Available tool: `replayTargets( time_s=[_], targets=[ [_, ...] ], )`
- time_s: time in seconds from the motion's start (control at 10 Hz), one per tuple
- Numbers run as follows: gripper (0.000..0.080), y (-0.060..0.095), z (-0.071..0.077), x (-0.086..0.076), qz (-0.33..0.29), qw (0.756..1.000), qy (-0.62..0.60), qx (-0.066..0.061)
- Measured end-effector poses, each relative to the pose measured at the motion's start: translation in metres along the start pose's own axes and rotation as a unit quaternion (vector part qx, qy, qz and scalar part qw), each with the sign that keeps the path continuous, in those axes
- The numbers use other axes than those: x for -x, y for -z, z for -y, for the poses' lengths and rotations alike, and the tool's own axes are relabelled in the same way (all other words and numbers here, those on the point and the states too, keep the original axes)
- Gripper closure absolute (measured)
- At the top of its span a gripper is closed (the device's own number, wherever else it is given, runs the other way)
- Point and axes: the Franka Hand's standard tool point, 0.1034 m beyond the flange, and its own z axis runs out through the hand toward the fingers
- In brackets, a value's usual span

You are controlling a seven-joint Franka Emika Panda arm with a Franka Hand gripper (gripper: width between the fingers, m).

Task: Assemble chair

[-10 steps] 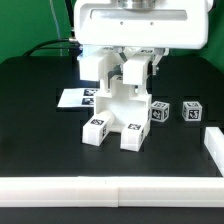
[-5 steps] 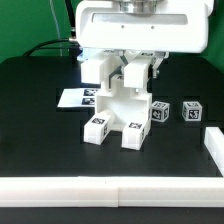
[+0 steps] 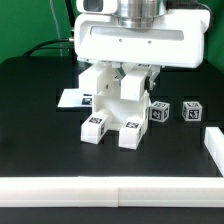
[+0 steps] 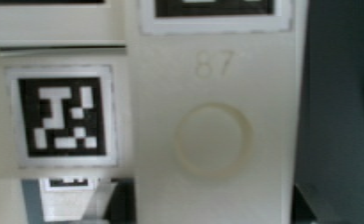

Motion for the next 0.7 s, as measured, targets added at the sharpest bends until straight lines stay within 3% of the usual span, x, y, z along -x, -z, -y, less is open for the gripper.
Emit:
replayTargets(
  time_s=[0.3, 0.7],
  targets=[
    [0.0511, -0.012, -0.006, -0.011, 0.003, 0.999, 0.036, 0.007],
    [0.051, -0.01, -0.007, -0.03, -0.007, 0.998, 0.054, 0.008]
  ],
)
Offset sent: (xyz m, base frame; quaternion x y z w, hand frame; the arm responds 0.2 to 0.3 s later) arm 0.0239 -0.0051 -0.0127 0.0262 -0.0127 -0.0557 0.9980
